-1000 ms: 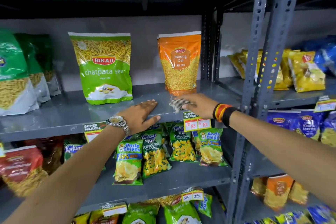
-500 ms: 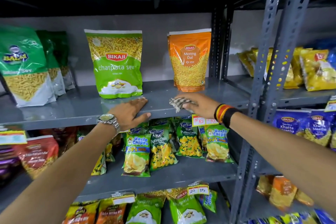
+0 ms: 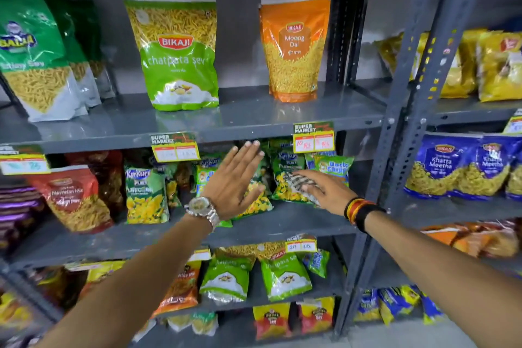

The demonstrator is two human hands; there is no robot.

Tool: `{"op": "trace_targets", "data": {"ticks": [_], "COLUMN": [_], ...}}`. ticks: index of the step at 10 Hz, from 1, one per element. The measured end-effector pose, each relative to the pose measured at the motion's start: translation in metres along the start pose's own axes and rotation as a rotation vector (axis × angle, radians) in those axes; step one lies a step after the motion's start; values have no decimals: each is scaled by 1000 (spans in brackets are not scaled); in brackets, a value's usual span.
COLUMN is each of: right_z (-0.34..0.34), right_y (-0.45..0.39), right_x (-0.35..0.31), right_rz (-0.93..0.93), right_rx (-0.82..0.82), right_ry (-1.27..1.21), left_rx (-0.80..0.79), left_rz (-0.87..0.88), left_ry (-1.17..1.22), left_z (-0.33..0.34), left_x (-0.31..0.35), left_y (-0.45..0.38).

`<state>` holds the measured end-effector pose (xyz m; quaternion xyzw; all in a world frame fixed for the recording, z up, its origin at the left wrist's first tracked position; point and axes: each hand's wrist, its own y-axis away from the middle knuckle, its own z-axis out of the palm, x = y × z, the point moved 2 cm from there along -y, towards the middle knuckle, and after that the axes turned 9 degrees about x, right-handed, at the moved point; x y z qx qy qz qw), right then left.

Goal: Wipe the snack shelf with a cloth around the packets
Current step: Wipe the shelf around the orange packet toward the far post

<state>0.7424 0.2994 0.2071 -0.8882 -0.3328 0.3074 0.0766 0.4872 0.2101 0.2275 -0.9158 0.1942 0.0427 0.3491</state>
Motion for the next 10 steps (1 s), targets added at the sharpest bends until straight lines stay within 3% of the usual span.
{"op": "trace_targets", "data": {"ticks": [3, 5, 6, 7, 9, 10], "right_z": [112, 168, 194, 206, 195, 176], "right_y": [-43, -60, -46, -39, -42, -17], "right_x": [75, 102, 112, 117, 110, 91], "right_rz": [-108, -238, -224, -207, -202, -89], "right_rx": [-166, -157, -237, -183, -244, -157], "right_ry": [307, 391, 358, 331, 354, 310], "left_rx": [-240, -257, -249, -239, -273, -275], "left_rz": [-206, -224, -220, -211, -205, -226], "left_ry": [116, 123, 115, 116, 119, 126], "left_z": [162, 235, 251, 256, 245, 220], "left_x": [11, -3, -4, -5, -2, 4], "left_y": [55, 78, 87, 89, 87, 87]}}
